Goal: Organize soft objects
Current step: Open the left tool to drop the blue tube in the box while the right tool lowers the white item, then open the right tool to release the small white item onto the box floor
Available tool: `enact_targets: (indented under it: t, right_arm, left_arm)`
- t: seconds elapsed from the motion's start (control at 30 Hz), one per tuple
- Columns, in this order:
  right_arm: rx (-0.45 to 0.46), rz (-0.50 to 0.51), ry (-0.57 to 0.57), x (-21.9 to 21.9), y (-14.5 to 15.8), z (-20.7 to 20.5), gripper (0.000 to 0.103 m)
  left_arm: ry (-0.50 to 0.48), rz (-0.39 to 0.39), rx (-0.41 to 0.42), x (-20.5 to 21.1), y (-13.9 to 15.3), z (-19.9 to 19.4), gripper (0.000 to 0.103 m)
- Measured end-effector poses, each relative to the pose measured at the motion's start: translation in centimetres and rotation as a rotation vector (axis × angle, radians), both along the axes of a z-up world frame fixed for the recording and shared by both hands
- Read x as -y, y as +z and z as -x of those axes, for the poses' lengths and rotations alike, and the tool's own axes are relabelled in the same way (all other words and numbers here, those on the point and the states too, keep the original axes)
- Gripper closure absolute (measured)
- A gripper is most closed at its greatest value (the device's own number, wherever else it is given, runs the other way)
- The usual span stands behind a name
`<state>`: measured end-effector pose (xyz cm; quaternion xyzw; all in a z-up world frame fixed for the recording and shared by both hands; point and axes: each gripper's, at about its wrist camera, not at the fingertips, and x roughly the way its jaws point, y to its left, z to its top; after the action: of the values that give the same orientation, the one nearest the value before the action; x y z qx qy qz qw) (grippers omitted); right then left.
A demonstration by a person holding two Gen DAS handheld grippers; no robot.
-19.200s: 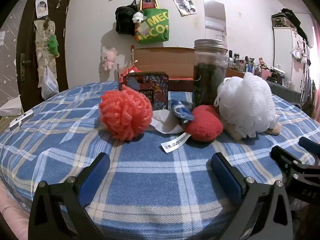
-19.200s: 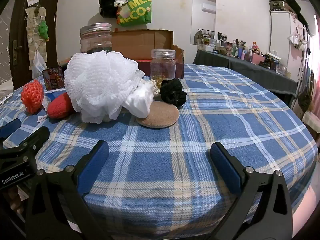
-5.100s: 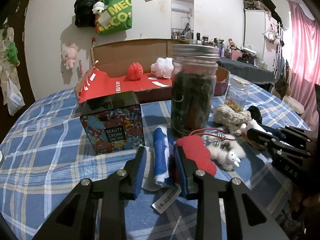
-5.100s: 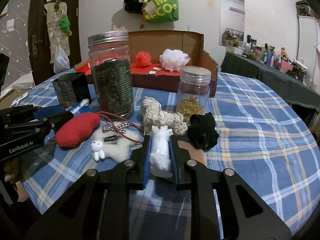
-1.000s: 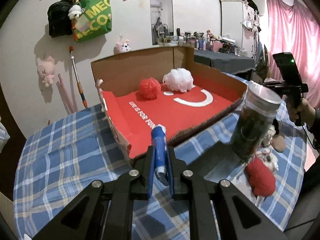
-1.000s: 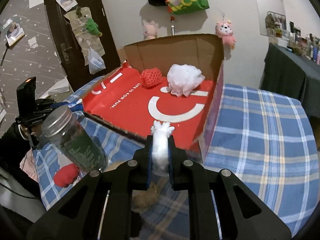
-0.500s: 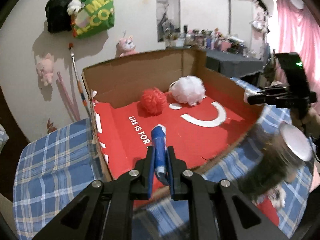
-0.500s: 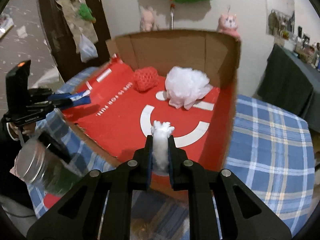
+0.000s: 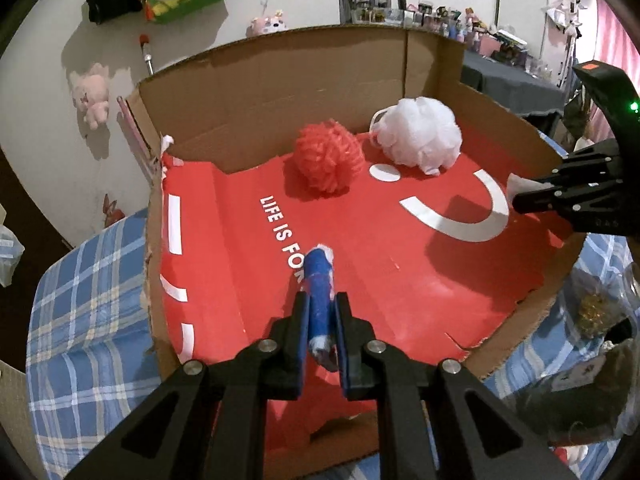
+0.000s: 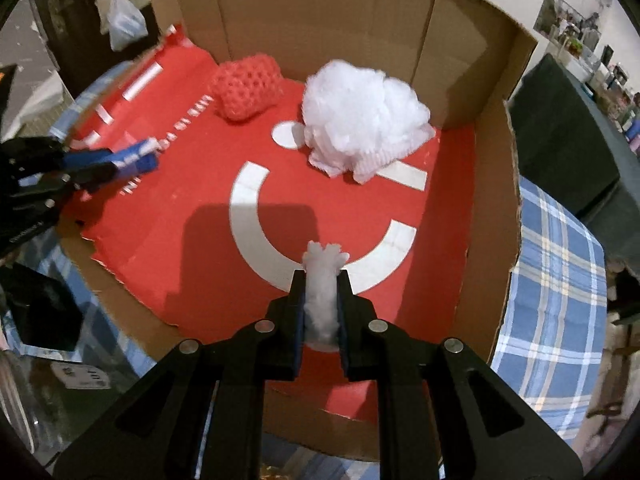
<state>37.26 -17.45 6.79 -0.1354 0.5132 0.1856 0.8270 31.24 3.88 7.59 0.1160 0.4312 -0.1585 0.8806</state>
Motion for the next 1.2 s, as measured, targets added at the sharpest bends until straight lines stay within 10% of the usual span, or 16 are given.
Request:
enact_targets:
  t: [0.33,0.73,1.2]
  right_arm:
    - [-0.031,0.105,0.017,-0.8,-1.6,0.0,0.088]
    - [-0.027,0.09,0.058,-1.9,-1.5,0.4,0.054]
    - [0.118,0.045,0.03,-1.1,4.5,4.8,0.041]
  left_arm:
    - [-0.002,-0.012,-0.042,0.1,-0.9,-0.6,0.088]
    - [-0.01,0.014,-0.027,-0.1,-0.2,-0.3,0.051]
    - [-0.001,0.075,0.122,-0.1,4.4,4.2,0.018]
